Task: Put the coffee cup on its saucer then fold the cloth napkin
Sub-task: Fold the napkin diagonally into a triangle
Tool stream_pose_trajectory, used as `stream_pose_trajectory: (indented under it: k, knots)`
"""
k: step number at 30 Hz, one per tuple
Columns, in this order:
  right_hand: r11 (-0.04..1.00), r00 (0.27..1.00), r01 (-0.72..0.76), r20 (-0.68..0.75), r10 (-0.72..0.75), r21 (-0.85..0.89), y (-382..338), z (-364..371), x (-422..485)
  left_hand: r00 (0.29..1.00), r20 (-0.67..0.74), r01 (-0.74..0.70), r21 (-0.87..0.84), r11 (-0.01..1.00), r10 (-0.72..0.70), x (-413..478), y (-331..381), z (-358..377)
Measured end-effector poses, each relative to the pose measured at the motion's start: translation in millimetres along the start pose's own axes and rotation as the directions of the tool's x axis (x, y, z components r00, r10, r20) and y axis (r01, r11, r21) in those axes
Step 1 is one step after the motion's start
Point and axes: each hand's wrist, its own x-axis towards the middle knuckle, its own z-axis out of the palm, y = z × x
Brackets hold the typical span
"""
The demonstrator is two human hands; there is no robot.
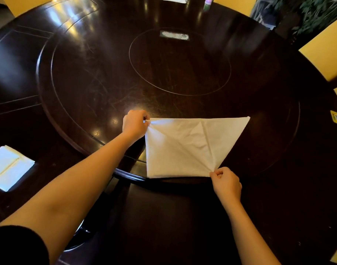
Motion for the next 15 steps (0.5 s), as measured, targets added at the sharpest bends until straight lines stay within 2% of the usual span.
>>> stream_pose_trajectory:
  k: [5,10,13,15]
  knots:
    - [0.998,0.991,-0.028,-0.131,0.020,-0.064,19,-20,30,1.000,-0.020,0.011,0.042,0.999,-0.010,-44,8,14]
    - [0.997,0.944,0.074,-0.320,-0.082,-0.036,20,-15,22,0.999,-0.032,-0.041,0.049,0.998,0.042,-50,12,18]
    - [0.956,0.906,0.285,-0.305,-0.292,-0.069,7,4,-18,0.997,0.009,-0.083,0.055,0.995,0.083,-44,7,14]
    - [0.906,0.878,0.401,-0.226,-0.422,-0.134,-5,28,-55,0.995,0.018,-0.104,0.067,0.992,0.103,-44,5,13]
